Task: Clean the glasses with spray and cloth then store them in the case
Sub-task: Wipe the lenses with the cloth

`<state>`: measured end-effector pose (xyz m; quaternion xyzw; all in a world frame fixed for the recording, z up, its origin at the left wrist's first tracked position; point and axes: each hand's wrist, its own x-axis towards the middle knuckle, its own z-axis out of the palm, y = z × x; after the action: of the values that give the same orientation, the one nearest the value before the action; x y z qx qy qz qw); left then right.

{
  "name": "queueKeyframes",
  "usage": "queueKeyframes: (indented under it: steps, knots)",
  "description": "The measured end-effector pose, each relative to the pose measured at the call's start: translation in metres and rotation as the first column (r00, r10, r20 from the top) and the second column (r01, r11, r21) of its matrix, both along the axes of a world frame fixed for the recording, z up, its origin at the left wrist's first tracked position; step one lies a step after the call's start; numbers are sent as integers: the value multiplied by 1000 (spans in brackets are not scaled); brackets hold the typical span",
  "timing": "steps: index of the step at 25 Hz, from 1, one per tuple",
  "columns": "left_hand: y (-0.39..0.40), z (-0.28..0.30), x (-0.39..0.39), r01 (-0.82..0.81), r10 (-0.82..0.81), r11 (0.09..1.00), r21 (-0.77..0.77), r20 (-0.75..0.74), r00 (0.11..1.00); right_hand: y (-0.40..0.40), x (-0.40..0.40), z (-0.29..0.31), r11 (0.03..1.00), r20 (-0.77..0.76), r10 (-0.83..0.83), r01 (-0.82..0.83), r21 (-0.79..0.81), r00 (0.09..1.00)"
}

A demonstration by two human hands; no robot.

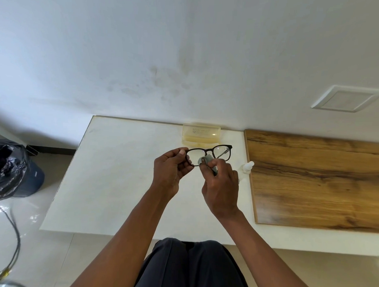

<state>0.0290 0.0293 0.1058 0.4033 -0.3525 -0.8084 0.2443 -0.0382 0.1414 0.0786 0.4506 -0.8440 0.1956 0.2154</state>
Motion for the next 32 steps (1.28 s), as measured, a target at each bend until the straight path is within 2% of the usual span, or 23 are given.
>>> queueKeyframes:
  steps: [6,12,16,21,26,32]
  knots:
    - [3,1,0,28,-28,1000,4,-3,1000,-17,-7,9,997,53,-38,41,-64,998]
    - [3,4,3,10,-10,1000,21,-24,1000,-25,11,2,996,-13,52,-53,-69,999]
    - [-1,1,4,5,-5,1000,13,2,1000,-11,12,-5,996,-39,88,-88,-5,995]
    - [-2,0,6,44,-43,999,-4,18,999,4,-4,-7,999,-49,38,-38,-12,998]
    - [1,0,6,69,-68,998,-3,18,997,-15,-7,6,998,-14,-14,13,-56,1000]
    - [-2,1,7,31,-31,1000,4,23,999,-13,17,-1,993,-1,120,-120,-2,993]
